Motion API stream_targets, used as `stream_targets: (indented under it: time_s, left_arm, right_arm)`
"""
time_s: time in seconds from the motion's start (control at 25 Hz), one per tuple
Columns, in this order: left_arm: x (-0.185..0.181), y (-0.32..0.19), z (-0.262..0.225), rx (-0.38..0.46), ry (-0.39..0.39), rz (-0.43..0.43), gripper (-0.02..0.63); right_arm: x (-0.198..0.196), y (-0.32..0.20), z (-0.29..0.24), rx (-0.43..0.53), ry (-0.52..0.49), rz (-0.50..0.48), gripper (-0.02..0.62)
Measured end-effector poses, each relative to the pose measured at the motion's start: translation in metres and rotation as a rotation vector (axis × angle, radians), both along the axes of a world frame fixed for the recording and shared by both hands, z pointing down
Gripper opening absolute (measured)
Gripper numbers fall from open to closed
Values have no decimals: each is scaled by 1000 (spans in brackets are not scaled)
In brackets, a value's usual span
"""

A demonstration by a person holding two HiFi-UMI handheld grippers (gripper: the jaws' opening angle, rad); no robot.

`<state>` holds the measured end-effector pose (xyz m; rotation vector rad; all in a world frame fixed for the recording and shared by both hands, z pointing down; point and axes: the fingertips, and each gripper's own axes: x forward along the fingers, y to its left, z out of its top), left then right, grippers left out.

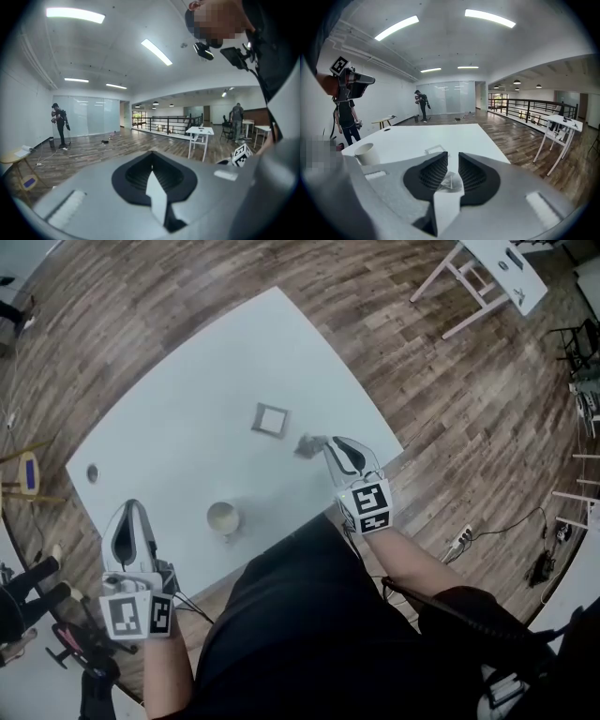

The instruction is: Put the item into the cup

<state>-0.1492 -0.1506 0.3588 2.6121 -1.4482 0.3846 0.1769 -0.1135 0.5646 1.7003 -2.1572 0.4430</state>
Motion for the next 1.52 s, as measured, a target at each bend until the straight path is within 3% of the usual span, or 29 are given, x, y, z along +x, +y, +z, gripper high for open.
stream_targets:
  time_s: [0.56, 1.52]
  left_arm:
    - [3, 9, 11, -58, -23, -31, 0]
    - [-11, 26, 26, -110, -43, -124, 0]
  right_arm:
    - [0, 1, 31, -84, -7, -36, 118]
    - [-6, -2, 65, -211, -6, -80, 146]
